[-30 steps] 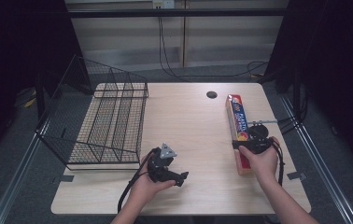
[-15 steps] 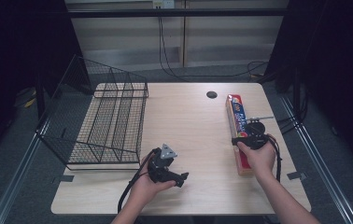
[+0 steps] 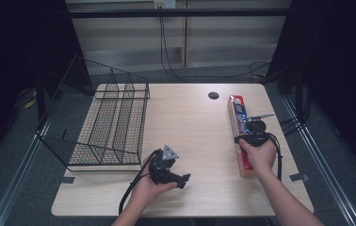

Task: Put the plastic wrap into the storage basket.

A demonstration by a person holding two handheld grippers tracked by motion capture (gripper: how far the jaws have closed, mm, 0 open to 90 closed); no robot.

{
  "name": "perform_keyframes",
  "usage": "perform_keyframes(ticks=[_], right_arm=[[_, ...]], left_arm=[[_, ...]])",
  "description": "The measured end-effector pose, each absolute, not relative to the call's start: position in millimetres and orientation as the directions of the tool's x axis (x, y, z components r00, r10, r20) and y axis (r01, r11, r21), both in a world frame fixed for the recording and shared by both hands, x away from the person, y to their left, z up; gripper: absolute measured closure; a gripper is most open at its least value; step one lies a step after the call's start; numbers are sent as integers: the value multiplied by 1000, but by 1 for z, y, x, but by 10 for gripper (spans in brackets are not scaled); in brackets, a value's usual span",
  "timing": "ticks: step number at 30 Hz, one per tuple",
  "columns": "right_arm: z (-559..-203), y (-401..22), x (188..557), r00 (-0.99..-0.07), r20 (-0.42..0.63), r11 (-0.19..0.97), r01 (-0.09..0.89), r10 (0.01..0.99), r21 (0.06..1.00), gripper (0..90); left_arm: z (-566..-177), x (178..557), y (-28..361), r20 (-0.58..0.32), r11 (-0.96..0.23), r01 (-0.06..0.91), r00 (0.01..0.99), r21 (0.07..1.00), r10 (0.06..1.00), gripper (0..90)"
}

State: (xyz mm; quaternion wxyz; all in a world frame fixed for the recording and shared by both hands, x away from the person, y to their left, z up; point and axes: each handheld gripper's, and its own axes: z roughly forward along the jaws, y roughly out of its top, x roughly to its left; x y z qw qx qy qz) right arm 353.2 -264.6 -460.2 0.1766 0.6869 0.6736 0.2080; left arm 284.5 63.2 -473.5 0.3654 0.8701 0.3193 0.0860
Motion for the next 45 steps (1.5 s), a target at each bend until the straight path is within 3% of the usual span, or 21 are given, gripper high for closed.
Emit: perform_keyframes(ticks=[10, 16, 34, 41, 45], right_arm=[[-458, -263, 357, 63, 50, -79, 861, 997, 502, 433], [-459, -266, 353, 43, 50, -64, 840, 998, 539, 458], [-428, -289, 332, -131, 111, 32, 776, 985, 630, 469], [-411, -288, 318, -241, 99, 120, 749, 966, 651, 468], [-406, -284, 311, -286, 98, 153, 736, 953, 660, 469]], left_arm=[[-474, 284, 62, -91, -514, 489, 781, 704, 618, 23], [-472, 284, 64, -81, -531, 487, 784, 693, 615, 24], [-454, 290, 50, -132, -504, 484, 802, 715, 583, 26], [-429, 301, 44, -188, -529, 465, 849, 710, 494, 4], [-407, 312, 40, -166, -572, 441, 867, 691, 469, 0]])
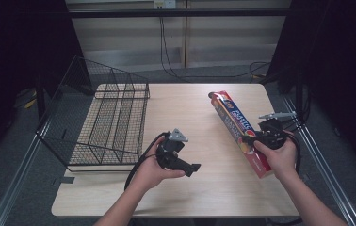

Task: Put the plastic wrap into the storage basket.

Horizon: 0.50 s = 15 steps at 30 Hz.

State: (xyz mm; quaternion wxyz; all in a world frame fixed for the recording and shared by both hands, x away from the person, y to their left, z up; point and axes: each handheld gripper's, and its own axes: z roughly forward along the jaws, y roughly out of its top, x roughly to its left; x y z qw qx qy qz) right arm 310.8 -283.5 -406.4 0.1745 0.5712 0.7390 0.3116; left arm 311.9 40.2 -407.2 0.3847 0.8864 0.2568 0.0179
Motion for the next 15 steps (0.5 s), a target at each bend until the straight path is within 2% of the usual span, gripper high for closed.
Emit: perform_keyframes(ticks=[9, 13, 15], right_arm=[[-402, -269, 294, -424, 109, 252, 703, 899, 665, 468], [-401, -264, 290, -481, 89, 307, 680, 873, 666, 468], [-402, -262, 288, -499, 95, 320, 678, 861, 661, 468]], left_arm=[[-379, 331, 33, -89, -671, 347, 918, 655, 387, 0], [-373, 337, 27, -94, -676, 336, 925, 656, 368, 1], [-369, 340, 24, -46, -698, 286, 939, 657, 342, 8]])
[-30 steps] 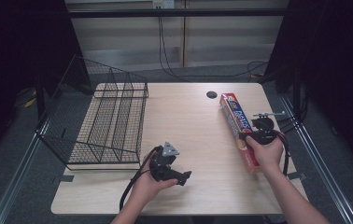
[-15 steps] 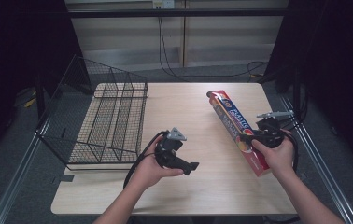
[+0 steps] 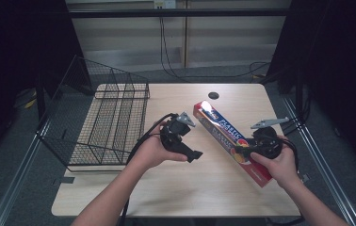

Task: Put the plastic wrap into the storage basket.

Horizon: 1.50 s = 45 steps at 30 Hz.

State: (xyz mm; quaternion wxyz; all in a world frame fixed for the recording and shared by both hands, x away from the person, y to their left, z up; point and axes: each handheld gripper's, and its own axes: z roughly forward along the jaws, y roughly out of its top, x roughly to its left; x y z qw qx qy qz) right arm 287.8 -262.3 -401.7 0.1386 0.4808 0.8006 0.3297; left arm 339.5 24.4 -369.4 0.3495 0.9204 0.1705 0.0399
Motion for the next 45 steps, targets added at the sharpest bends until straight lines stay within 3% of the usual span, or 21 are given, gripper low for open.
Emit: perform_keyframes(ticks=[3, 5, 11, 20, 29, 32, 35, 40, 42, 44, 45], right_arm=[[-401, -259, 285, -537, 95, 349, 661, 838, 664, 467], [-401, -256, 283, -554, 110, 356, 663, 825, 658, 466], [-401, -246, 279, -625, 104, 413, 623, 774, 664, 465], [-394, -229, 274, -710, 76, 502, 565, 700, 655, 464], [-388, -220, 272, -773, 49, 568, 506, 632, 650, 462], [-387, -220, 272, -790, 47, 576, 486, 612, 657, 460], [-384, -219, 272, -823, 46, 597, 448, 567, 665, 459], [-379, -220, 275, -859, 17, 641, 395, 511, 658, 429], [-376, -228, 282, -858, 95, 580, 419, 505, 699, 425], [-369, -237, 288, -847, 135, 554, 448, 514, 702, 222], [-367, -240, 290, -834, 116, 562, 459, 539, 688, 182]], left_arm=[[-364, 344, 20, 9, -691, 225, 948, 687, 318, 10], [-362, 347, 18, -3, -698, 220, 955, 682, 297, 23], [-356, 350, 1, 78, -767, 106, 977, 632, 199, 27], [-355, 354, -18, 127, -843, -13, 990, 537, 66, 41], [-359, 358, -31, 77, -863, -92, 995, 497, -62, 73], [-363, 356, -34, 44, -871, -124, 992, 476, -117, 111], [-366, 358, -36, 21, -886, -147, 988, 440, -154, 205], [-368, 350, -42, -26, -931, -105, 992, 349, -122, 333], [-370, 344, -43, -37, -950, -70, 996, 305, -85, 396], [-370, 345, -39, -68, -947, 17, 998, 321, -5, 431], [-369, 347, -37, -89, -950, 40, 996, 309, 13, 443]])
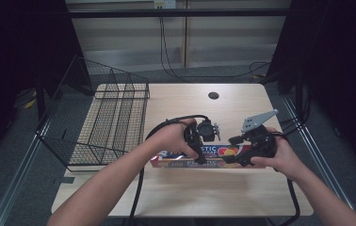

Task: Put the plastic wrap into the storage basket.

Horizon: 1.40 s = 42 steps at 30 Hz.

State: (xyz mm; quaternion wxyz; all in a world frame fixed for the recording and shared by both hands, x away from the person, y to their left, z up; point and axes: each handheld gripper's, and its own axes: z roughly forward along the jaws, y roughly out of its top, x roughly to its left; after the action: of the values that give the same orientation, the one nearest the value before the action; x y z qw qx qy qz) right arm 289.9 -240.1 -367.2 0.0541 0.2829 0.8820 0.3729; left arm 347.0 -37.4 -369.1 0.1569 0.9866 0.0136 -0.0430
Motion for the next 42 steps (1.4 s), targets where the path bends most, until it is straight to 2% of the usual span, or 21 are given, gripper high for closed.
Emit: perform_keyframes(ticks=[1, 2, 5, 9, 13, 17, 21, 23, 42], right_arm=[[-366, -243, 291, -829, 97, 563, 454, 550, 691, 157], [-364, -249, 292, -815, 100, 545, 466, 570, 697, 95], [-358, -262, 292, -773, 89, 489, 481, 628, 728, 54], [-358, -272, 291, -741, 80, 460, 494, 666, 738, 16], [-367, -274, 287, -730, 67, 464, 499, 680, 732, 25], [-377, -271, 282, -734, 93, 460, 514, 673, 724, 26], [-386, -266, 278, -733, 70, 485, 516, 677, 706, 27], [-390, -264, 277, -725, 68, 480, 520, 685, 706, 23], [-423, -241, 271, -729, 79, 484, 528, 680, 698, 25]], left_arm=[[-368, 347, -34, -86, -951, 73, 995, 299, 49, 445], [-367, 348, -32, -72, -956, 85, 995, 281, 67, 448], [-363, 356, -21, -67, -953, 166, 986, 252, 154, 449], [-351, 364, -8, -104, -921, 270, 963, 281, 250, 449], [-341, 369, 1, -80, -906, 319, 948, 280, 309, 450], [-335, 375, 12, -119, -879, 395, 919, 268, 377, 449], [-330, 378, 18, -104, -868, 429, 903, 249, 417, 450], [-327, 381, 23, -125, -843, 471, 882, 261, 454, 450], [-294, 400, 46, -92, -765, 593, 801, 252, 591, 450]])
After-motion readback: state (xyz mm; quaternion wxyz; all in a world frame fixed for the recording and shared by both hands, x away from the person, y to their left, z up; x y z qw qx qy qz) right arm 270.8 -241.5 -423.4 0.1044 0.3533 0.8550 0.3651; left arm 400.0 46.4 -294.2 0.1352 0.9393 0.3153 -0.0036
